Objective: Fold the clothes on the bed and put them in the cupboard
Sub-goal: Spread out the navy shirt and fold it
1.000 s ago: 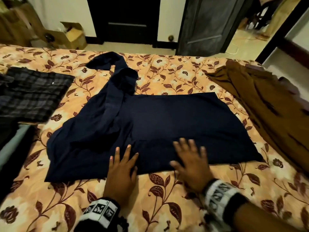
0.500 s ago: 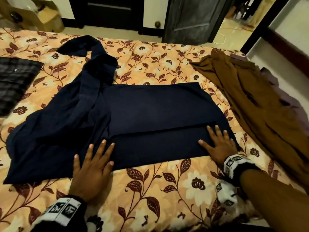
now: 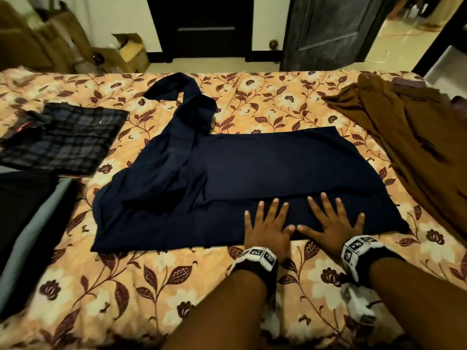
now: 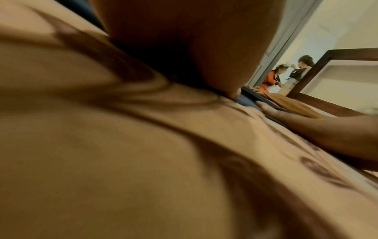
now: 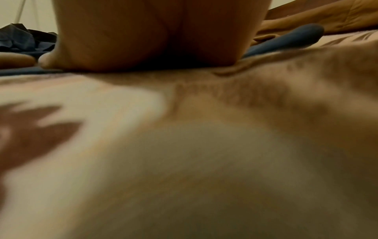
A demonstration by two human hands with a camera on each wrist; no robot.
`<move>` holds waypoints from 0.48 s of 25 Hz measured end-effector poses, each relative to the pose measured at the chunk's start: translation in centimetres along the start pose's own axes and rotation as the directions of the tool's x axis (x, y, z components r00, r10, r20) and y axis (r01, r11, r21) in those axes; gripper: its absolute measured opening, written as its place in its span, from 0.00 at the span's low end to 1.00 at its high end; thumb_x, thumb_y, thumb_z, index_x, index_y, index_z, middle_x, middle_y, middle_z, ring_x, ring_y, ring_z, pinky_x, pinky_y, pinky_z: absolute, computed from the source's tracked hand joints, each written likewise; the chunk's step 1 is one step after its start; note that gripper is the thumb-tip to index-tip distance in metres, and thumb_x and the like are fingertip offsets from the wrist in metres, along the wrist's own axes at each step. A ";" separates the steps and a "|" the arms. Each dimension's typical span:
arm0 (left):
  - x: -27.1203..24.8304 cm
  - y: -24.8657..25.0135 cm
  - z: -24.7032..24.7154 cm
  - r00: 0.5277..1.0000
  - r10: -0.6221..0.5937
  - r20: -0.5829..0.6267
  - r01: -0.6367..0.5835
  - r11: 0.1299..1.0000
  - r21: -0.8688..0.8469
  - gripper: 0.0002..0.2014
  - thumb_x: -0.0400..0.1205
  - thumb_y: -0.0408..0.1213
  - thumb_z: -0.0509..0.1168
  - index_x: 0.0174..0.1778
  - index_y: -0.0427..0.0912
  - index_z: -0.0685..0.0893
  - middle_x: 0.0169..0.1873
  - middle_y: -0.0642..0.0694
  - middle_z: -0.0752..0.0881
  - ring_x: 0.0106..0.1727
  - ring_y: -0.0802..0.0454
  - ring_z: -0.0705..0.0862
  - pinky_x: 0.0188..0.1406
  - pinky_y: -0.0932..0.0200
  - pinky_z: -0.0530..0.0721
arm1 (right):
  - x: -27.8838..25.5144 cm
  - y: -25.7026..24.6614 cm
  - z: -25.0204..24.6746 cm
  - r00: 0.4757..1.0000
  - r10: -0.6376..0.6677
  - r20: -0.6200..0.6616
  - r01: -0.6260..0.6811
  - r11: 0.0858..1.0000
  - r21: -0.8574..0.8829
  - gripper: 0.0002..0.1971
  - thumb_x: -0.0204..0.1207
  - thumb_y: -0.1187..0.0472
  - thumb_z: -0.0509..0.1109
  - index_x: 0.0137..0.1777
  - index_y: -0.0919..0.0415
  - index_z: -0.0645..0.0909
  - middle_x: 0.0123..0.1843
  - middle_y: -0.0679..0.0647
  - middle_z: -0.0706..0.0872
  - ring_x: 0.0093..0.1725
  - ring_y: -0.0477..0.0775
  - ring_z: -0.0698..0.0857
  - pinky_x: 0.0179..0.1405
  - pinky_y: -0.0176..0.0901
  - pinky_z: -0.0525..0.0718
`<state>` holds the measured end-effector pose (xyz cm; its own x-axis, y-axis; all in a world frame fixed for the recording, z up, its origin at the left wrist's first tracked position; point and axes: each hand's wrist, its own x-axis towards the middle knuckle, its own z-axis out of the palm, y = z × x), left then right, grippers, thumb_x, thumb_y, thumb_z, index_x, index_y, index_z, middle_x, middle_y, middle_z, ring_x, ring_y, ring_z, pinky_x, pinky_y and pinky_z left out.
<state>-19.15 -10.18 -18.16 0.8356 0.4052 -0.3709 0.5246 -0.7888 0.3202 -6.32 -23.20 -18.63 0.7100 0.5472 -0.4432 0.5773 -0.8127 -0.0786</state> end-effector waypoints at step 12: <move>-12.4 -24.7 -4.6 0.897 -0.441 -0.023 0.441 0.897 0.032 0.35 0.72 0.75 0.26 0.76 0.73 0.27 0.81 0.61 0.29 0.84 0.49 0.31 0.75 0.26 0.33 | -1.0 -1.9 -1.8 0.989 0.106 0.108 -0.099 0.993 -0.068 0.42 0.71 0.23 0.44 0.79 0.33 0.28 0.83 0.43 0.26 0.83 0.57 0.33 0.77 0.77 0.41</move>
<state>-41.74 6.40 -17.50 0.5225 0.7217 -0.4539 0.8340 -0.5433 0.0962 -7.44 -21.81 -16.41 0.7192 0.4336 -0.5429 0.5306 -0.8472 0.0264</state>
